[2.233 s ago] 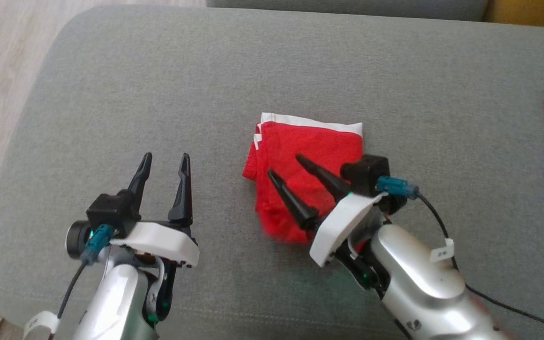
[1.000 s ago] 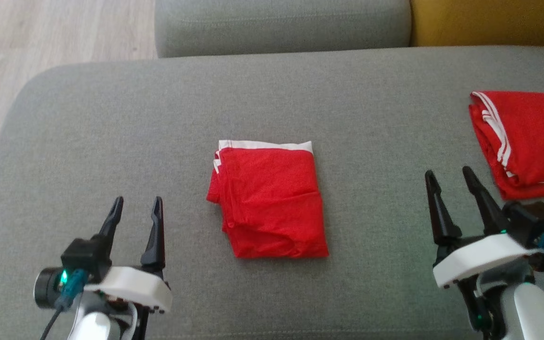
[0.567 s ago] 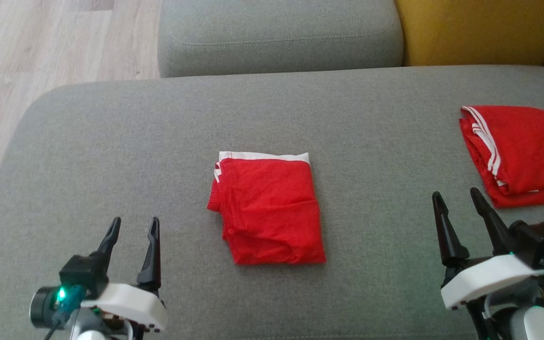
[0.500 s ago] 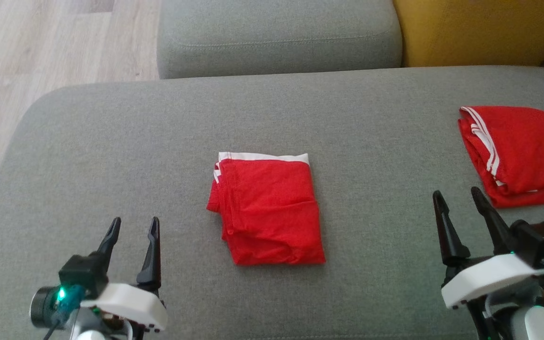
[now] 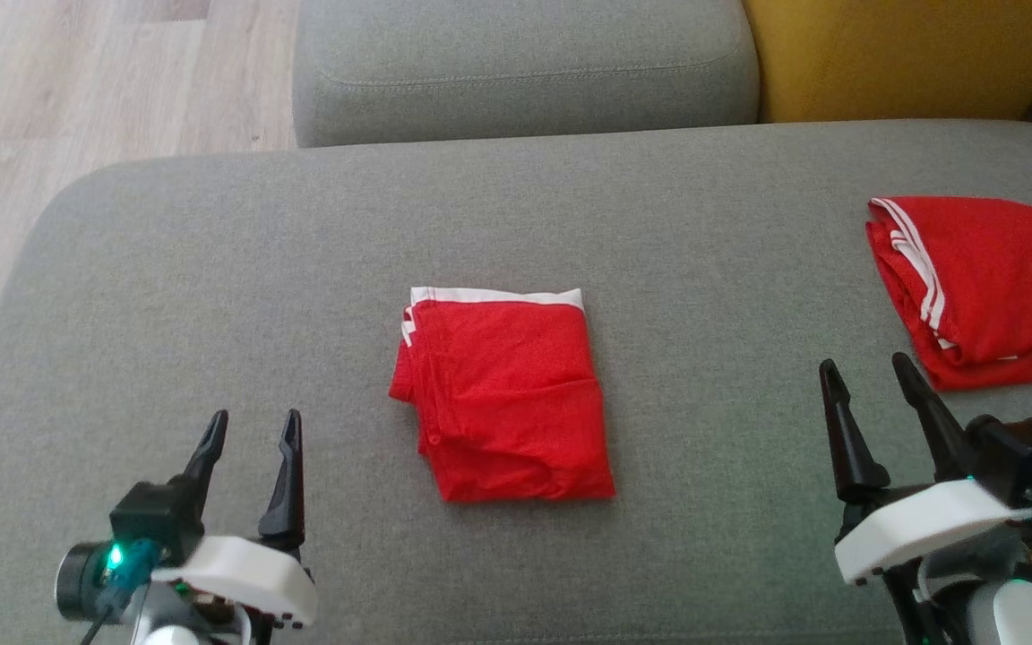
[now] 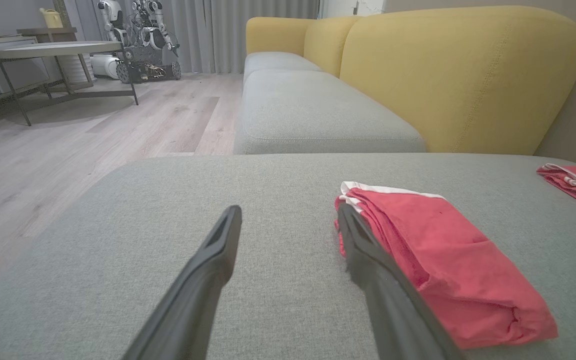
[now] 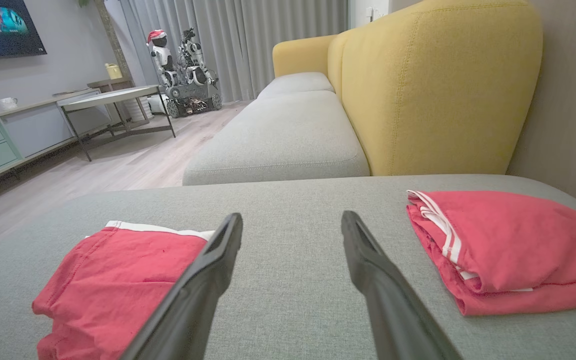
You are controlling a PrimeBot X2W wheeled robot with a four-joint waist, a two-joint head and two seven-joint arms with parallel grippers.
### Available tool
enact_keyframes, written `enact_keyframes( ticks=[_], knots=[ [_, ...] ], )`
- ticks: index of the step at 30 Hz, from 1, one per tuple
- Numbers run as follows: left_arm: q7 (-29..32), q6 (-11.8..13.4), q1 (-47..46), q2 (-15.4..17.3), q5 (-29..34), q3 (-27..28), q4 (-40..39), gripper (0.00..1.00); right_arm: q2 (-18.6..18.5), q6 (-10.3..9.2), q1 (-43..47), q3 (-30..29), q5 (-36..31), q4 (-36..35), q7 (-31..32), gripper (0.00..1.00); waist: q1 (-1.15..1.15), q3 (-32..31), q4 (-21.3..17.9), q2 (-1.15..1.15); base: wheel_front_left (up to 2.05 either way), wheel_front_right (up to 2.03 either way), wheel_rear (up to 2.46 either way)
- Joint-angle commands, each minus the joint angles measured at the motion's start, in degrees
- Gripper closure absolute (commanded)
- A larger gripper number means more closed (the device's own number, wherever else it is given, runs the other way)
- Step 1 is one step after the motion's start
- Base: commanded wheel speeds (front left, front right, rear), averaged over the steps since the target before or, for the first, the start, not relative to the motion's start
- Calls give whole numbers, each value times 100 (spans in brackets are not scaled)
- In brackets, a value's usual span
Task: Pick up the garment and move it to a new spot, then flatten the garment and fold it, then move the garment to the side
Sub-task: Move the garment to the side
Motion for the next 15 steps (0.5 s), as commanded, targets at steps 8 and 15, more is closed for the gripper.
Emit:
enact_keyframes(
  ticks=[8, 15],
  knots=[
    [-45, 90, -295, 137, -53, 202, -197, 0, -20, -5, -157, 83, -61, -229, 13, 0, 0, 2, -8, 0, 0, 0, 0],
    [-60, 100, -366, 147, -55, 172, -225, 0, -16, -5, -184, 71, -98, -221, 24, 0, 0, 53, 25, 0, 0, 0, 0]
  ],
)
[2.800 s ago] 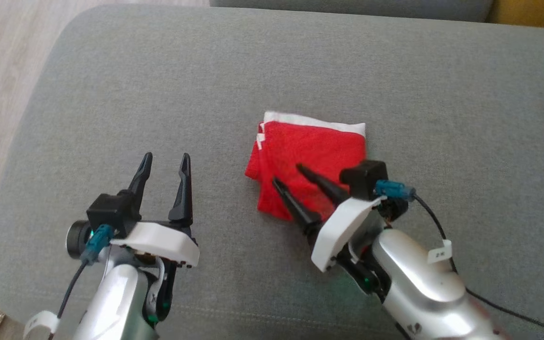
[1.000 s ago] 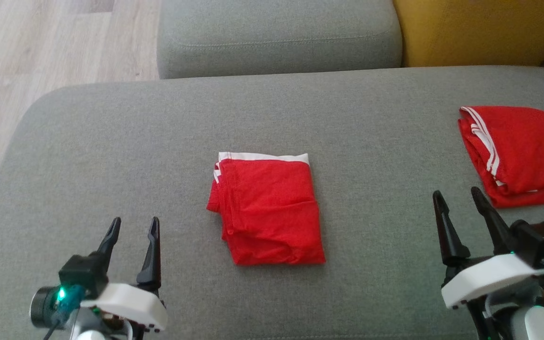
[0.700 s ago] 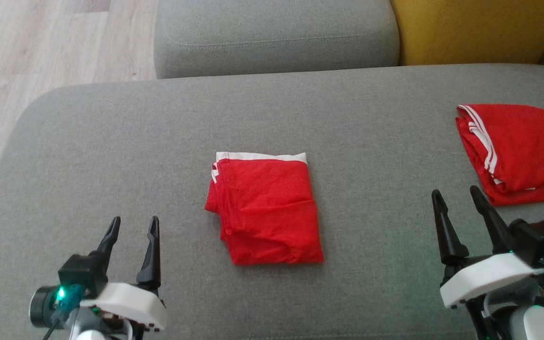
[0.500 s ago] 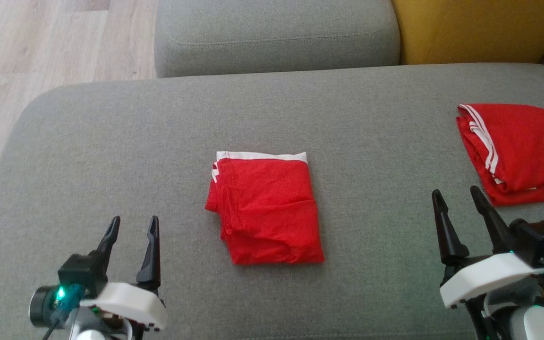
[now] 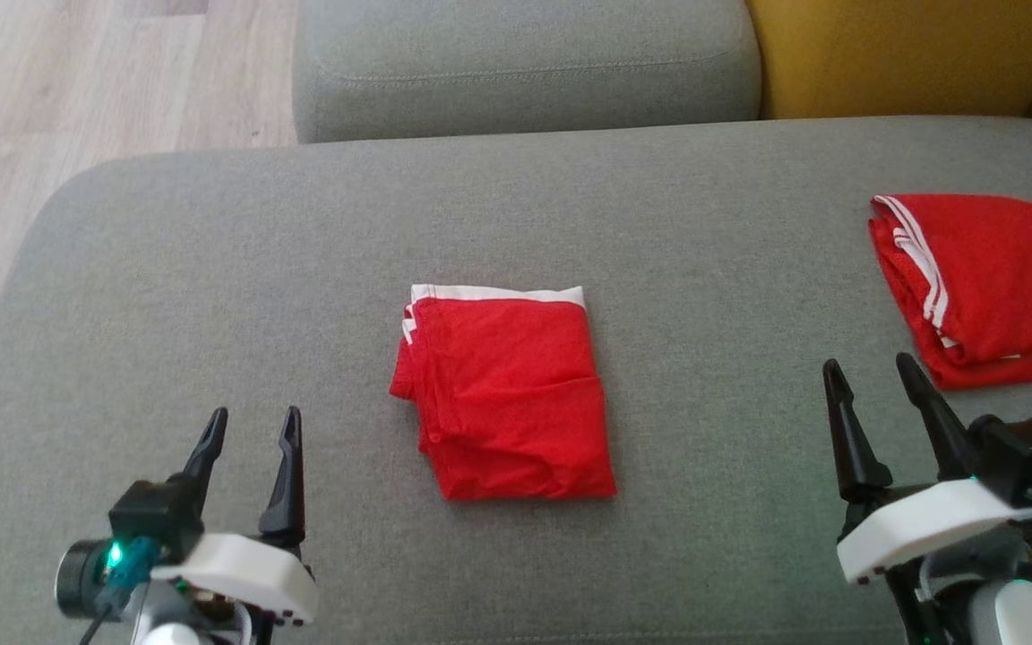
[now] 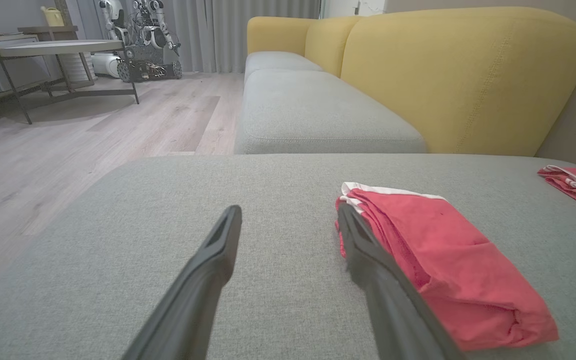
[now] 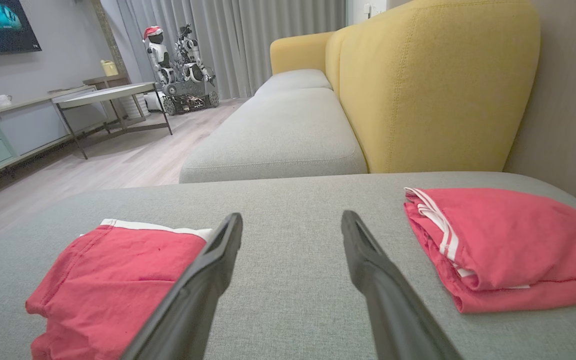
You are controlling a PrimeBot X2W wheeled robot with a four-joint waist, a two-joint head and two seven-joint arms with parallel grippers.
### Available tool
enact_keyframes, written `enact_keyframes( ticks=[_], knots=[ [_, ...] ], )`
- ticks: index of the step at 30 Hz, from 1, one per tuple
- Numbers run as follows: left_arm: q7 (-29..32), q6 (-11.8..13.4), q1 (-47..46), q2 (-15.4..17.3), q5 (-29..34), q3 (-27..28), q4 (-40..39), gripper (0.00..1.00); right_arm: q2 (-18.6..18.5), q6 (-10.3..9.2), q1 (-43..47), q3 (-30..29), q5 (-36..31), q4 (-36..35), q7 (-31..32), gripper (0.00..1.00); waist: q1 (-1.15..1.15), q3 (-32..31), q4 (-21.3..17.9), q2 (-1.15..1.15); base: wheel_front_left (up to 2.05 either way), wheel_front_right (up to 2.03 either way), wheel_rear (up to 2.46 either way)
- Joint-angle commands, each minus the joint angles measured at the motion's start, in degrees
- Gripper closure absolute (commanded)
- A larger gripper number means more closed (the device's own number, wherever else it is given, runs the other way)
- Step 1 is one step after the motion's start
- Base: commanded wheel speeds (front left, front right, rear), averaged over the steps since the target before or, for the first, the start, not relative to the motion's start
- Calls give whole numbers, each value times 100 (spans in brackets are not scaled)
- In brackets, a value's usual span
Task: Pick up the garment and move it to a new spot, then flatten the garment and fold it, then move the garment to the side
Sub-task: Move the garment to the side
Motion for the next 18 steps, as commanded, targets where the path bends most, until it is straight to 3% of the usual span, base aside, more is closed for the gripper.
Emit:
enact_keyframes(
  ticks=[1, 8, 18],
  knots=[
    [-54, 45, -389, 133, -12, 172, -201, 0, -45, -5, -200, 115, -65, -212, 3, 0, 0, 51, 46, 0, 0, 0, 0],
    [-145, -46, -834, 69, 42, 49, -226, 0, -85, -5, -593, 269, -44, 73, -126, 0, 0, 552, 392, 0, 0, 0, 0],
    [-396, -190, -1583, -199, 95, -119, 34, 0, -182, -5, -1623, 1183, 297, 1605, -329, 0, 0, 1332, 892, 0, 0, 0, 0]
  ],
)
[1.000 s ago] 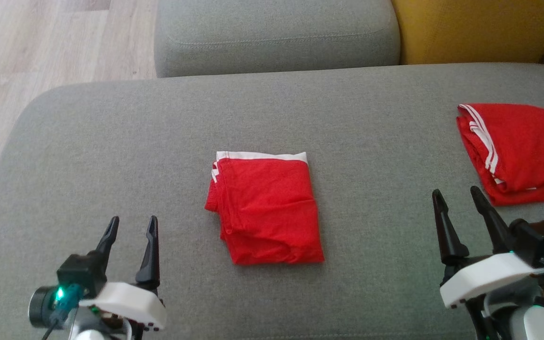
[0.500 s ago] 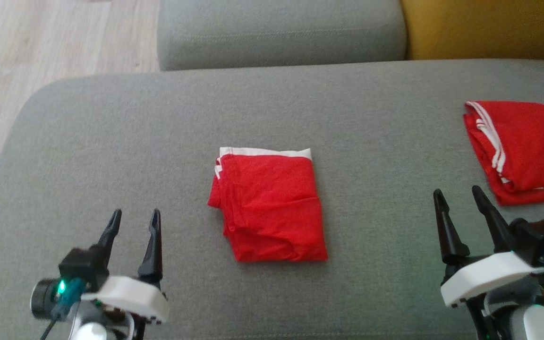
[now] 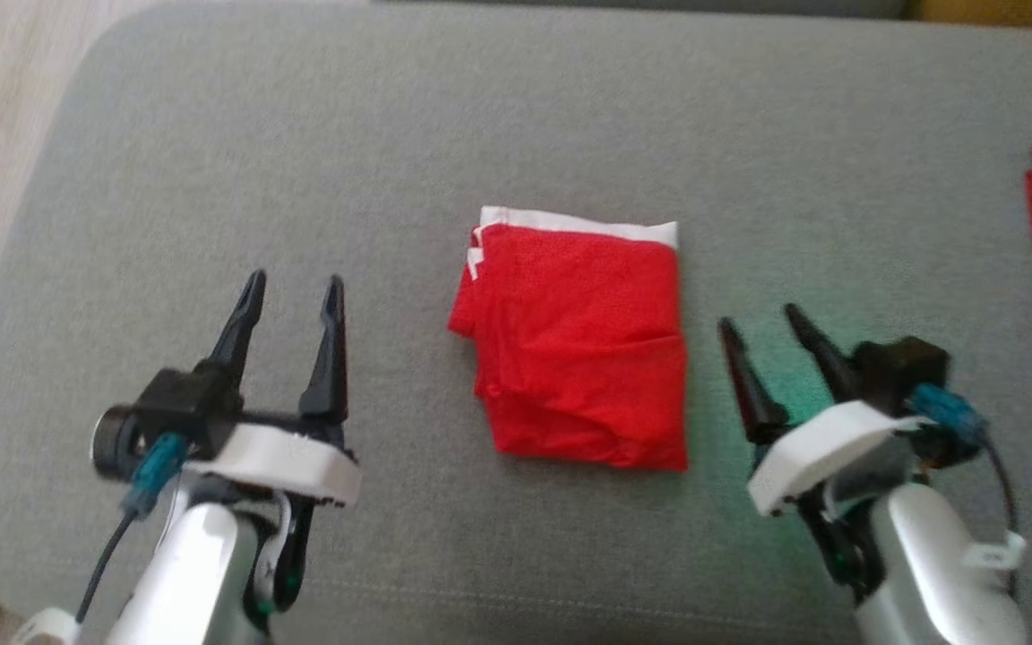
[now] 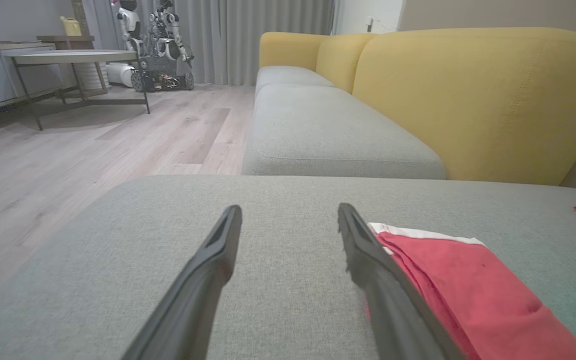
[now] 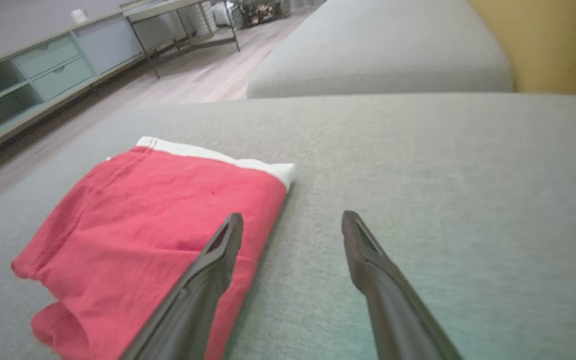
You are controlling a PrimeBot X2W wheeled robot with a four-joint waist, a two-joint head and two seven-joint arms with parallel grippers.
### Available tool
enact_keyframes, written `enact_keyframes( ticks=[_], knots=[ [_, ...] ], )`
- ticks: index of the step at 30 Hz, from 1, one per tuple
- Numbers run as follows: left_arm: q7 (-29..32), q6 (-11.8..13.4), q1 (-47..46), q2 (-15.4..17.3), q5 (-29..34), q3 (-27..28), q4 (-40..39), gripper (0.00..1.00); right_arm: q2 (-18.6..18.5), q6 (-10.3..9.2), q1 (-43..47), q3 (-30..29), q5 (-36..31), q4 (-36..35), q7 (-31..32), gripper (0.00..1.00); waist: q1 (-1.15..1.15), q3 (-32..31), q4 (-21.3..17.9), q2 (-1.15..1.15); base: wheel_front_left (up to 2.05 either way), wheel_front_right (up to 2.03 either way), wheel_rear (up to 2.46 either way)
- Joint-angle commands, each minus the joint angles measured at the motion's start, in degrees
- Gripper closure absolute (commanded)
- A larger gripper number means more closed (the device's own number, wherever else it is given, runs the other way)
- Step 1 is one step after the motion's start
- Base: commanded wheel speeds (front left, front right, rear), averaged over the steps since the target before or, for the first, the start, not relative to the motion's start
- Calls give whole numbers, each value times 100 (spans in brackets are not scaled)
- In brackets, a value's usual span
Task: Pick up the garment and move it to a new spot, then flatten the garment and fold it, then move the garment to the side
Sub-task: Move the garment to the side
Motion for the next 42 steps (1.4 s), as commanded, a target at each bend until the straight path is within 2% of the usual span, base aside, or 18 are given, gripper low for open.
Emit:
enact_keyframes(
  ticks=[1, 7, 12, 13, 14, 15, 20, 23, 35, 42],
  knots=[
    [-84, -36, -380, 16, 59, 186, -108, 0, -28, -5, -341, 361, 105, 136, -68, 0, -2, 294, 235, 0, 0, 0, 0],
    [-163, -100, -579, -130, 72, 146, 97, 0, 11, -5, -633, 898, 612, 1128, 199, 0, -2, 442, 360, 0, 0, 0, 0],
    [-185, -124, -624, -172, 91, 164, 159, 0, -13, -5, -693, 1097, 835, 1436, 393, 0, -2, 466, 345, 0, 0, 0, 0],
    [-188, -127, -625, -175, 98, 172, 168, 0, -18, -5, -715, 1142, 888, 1475, 408, 18, -2, 465, 328, 0, 0, 0, 0],
    [-190, -129, -626, -176, 106, 181, 173, 0, -26, -5, -739, 1190, 928, 1502, 412, 81, -2, 467, 305, 0, 0, 0, 0],
    [-192, -136, -629, -177, 115, 185, 177, 0, -40, -5, -760, 1240, 959, 1536, 440, 100, -2, 466, 285, 0, 0, 0, 0],
    [-197, -141, -644, -155, 162, 243, 152, 0, -178, -5, -941, 1407, 998, 1517, 358, 100, -2, 469, 93, 0, 0, 0, 0],
    [-198, -155, -640, -141, 179, 286, 98, 0, -381, -5, -1074, 1453, 985, 1445, 279, 100, -2, 489, -114, 0, 0, 0, 0],
    [-199, -204, -778, -35, 298, 322, -43, 0, -1593, -5, -1915, 1125, 829, 1491, 32, 100, -2, 671, -1331, 0, 0, 0, 0],
    [-108, -271, -1172, -9, 413, 161, -143, 0, -2593, -5, -2755, 1000, 924, 1806, 13, 100, -2, 1101, -1653, 0, 0, 0, 0]
  ],
)
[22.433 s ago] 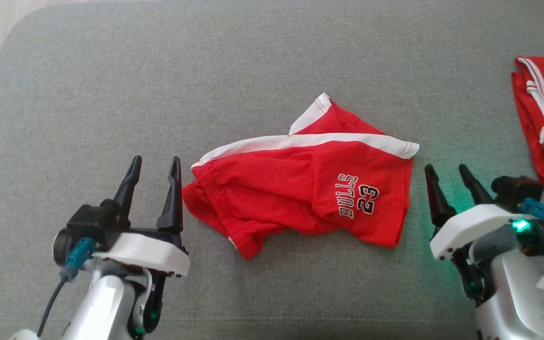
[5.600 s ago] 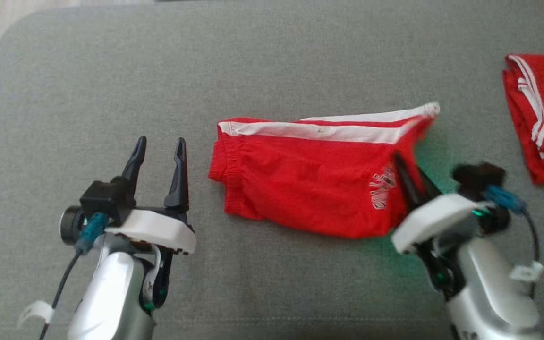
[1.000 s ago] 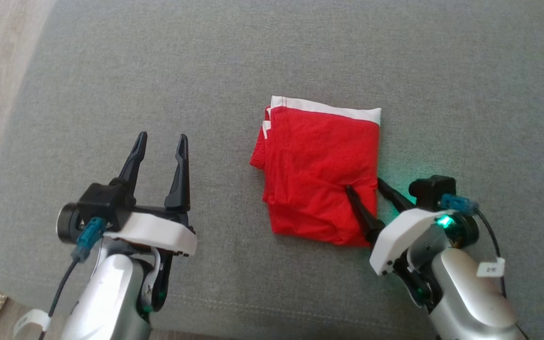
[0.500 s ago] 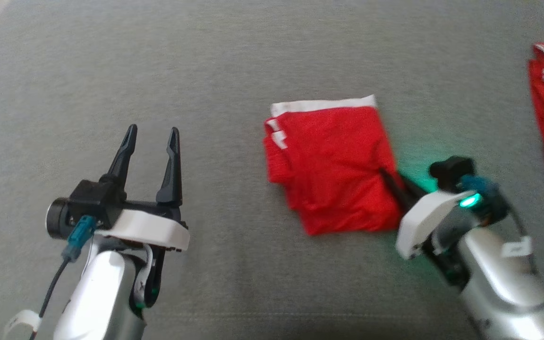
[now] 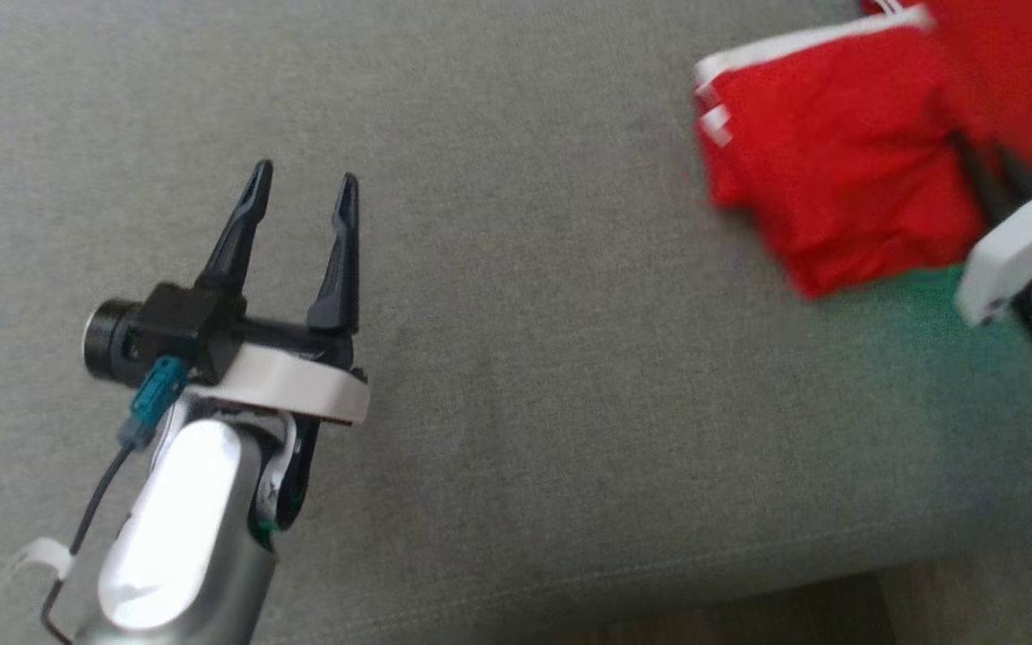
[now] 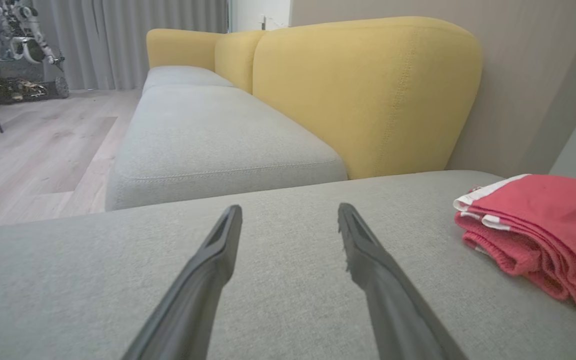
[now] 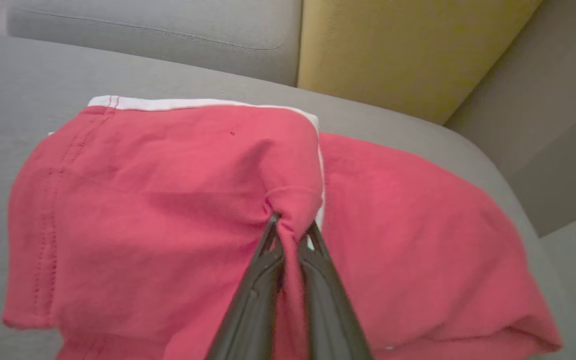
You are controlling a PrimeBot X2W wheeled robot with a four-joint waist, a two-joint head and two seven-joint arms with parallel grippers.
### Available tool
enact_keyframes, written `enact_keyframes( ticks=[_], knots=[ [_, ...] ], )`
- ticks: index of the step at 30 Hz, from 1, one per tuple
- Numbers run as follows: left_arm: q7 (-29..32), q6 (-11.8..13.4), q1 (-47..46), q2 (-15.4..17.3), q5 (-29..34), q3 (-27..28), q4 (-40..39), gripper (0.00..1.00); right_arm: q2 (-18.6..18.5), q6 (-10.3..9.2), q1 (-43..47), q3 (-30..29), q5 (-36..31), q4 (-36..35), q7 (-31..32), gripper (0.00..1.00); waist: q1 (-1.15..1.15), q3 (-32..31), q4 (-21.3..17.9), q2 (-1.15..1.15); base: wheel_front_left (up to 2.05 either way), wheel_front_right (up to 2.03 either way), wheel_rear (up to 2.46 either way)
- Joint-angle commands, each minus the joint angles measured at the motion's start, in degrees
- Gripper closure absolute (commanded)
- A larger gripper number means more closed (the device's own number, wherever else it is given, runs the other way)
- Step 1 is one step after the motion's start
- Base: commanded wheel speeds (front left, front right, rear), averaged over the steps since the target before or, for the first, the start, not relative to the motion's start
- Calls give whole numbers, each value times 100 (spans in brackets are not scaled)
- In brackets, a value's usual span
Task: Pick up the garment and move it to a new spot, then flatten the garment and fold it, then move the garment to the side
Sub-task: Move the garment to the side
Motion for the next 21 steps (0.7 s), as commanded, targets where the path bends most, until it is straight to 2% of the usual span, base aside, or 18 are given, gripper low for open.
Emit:
enact_keyframes(
  ticks=[1, 5, 10, 21],
  knots=[
    [17, -19, -215, 135, 70, 178, -231, 0, -258, -5, -195, -42, 47, -80, -46, 100, 0, 188, -124, 0, 0, 0, 0],
    [65, -17, -348, 173, 118, 144, -293, 0, -651, -5, -630, -121, 161, 249, -91, 100, 0, 400, -187, 0, 0, 0, 0],
    [122, -30, -473, 216, 160, 94, -351, 0, -970, -5, -1129, -174, 295, 697, -176, 100, 0, 626, -229, 0, 0, 0, 0],
    [161, -79, -669, 259, 187, -8, -365, 0, -945, -5, -1650, -306, 531, 1767, -393, 100, 0, 920, -207, 0, 0, 0, 0]
  ],
)
